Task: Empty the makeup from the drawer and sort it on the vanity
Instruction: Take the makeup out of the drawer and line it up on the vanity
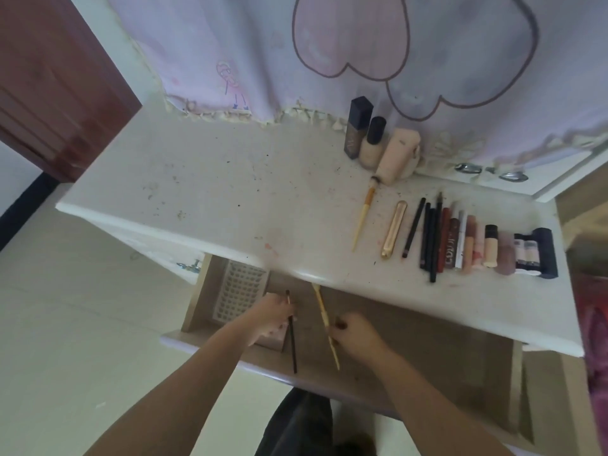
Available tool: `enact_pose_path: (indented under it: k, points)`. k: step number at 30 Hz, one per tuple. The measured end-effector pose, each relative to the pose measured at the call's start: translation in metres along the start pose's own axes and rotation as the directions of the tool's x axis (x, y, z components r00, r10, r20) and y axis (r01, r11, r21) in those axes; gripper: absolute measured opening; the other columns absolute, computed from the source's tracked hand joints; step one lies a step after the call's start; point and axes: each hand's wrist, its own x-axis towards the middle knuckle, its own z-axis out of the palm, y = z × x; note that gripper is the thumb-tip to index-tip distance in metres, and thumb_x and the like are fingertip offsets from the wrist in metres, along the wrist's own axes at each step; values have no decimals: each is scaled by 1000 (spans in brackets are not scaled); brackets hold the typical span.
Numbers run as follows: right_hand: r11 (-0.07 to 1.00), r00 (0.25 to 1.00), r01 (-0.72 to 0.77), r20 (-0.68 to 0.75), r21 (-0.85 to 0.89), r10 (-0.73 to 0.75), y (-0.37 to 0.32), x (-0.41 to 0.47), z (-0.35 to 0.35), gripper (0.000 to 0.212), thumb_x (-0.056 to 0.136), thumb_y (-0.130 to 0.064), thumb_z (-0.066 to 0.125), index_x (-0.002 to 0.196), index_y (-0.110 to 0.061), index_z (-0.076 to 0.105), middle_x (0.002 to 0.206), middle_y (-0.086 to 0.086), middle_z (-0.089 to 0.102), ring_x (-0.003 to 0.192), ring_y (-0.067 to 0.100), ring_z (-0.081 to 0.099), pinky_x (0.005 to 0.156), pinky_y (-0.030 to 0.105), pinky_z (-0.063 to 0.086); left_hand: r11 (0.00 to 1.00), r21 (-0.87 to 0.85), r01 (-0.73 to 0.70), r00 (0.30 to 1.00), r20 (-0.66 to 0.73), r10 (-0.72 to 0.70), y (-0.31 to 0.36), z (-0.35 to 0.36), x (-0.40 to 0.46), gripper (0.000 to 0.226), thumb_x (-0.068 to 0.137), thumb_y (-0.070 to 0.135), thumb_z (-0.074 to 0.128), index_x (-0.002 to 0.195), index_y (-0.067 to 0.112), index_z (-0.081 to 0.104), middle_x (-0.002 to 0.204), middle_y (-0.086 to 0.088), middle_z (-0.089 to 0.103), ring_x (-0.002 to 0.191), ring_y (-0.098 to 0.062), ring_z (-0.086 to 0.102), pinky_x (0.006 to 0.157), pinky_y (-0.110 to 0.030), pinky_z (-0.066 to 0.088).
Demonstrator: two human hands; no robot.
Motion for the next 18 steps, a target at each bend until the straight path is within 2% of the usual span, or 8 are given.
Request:
enact_pose_path:
  k: [4,6,9,13,15,18]
  points:
    - [997,999,39,1,-62,-39,-3,-12,-2,30,89,-28,62,61,-22,51,58,-5,49,53,7,46,49,20,35,1000,25,-1,998,61,0,-2,-13,-24,27,95,18,44,72,12,57,61,-2,44,52,-13,36,46,-21,25]
    - [994,997,79,20,-69,-78,-7,-20,-5,23,88,-28,63,66,-23,57,63,-5,53,58,7,49,53,19,38,999,36,-7,996,92,4,-1,-17,-33,26,94,18,45,74,11,59,62,-2,45,53,-13,37,46,-20,26]
    - [989,989,138,55,-60,-135,-15,-34,-8,8,88,-31,63,85,-26,67,80,-4,65,77,12,60,65,21,46,998,54,-36,992,125,29,3,-30,-52,24,94,19,46,79,10,62,62,0,48,53,-12,41,45,-18,30]
    - [974,973,223,71,-32,-220,-38,-46,-20,5,87,-35,61,85,-37,64,87,-11,65,84,6,61,73,20,48,994,9,-106,988,118,104,24,-63,-61,25,95,21,48,77,11,62,61,2,48,50,-9,42,45,-17,30]
    - [973,973,230,7,-1,-230,-54,-44,-33,6,88,-37,60,83,-40,62,84,-12,64,80,5,61,70,18,46,985,-4,-170,982,83,170,48,-82,-53,28,97,23,47,76,10,62,60,1,48,50,-10,41,47,-17,29]
    - [972,953,228,-220,57,-211,-82,-28,-61,10,91,-38,57,83,-34,60,74,-9,61,60,-1,57,57,13,44,962,-1,-271,962,27,271,94,-104,-25,34,98,28,46,74,11,62,59,-1,46,51,-12,39,47,-19,29]
